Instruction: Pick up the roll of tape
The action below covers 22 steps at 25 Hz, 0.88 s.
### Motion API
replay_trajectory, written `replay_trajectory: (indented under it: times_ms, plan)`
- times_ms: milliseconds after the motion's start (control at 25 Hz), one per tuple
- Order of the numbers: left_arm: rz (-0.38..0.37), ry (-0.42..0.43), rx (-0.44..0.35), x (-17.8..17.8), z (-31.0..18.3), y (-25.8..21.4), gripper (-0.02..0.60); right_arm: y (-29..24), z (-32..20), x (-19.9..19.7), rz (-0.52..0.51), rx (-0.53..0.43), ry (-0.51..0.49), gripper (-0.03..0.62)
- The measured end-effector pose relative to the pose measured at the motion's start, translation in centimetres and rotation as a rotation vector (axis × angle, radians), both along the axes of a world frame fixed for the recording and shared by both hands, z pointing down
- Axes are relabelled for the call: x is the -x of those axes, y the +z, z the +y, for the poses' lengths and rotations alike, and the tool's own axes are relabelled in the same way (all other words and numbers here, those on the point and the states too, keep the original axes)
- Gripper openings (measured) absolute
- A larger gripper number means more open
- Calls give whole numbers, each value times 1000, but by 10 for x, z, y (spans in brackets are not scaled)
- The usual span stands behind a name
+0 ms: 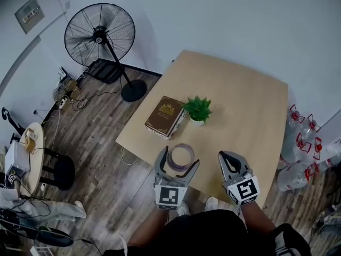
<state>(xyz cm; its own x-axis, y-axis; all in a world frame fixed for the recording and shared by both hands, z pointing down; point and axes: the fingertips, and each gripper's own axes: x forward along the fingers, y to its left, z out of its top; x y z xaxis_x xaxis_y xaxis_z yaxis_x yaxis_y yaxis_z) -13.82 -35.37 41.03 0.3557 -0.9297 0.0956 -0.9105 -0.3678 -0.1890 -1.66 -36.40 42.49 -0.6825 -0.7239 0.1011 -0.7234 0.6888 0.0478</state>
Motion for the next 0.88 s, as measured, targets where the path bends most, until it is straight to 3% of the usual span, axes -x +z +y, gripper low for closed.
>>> replay_trajectory:
  times_ms: [400, 880]
  plan:
    - [31, -5, -36, -1, 15, -19, 480, -38, 8, 8, -74, -79, -8, -8]
    - [34, 4, -35, -1, 12, -18, 480, -39, 4, 7, -83, -79, 23, -8]
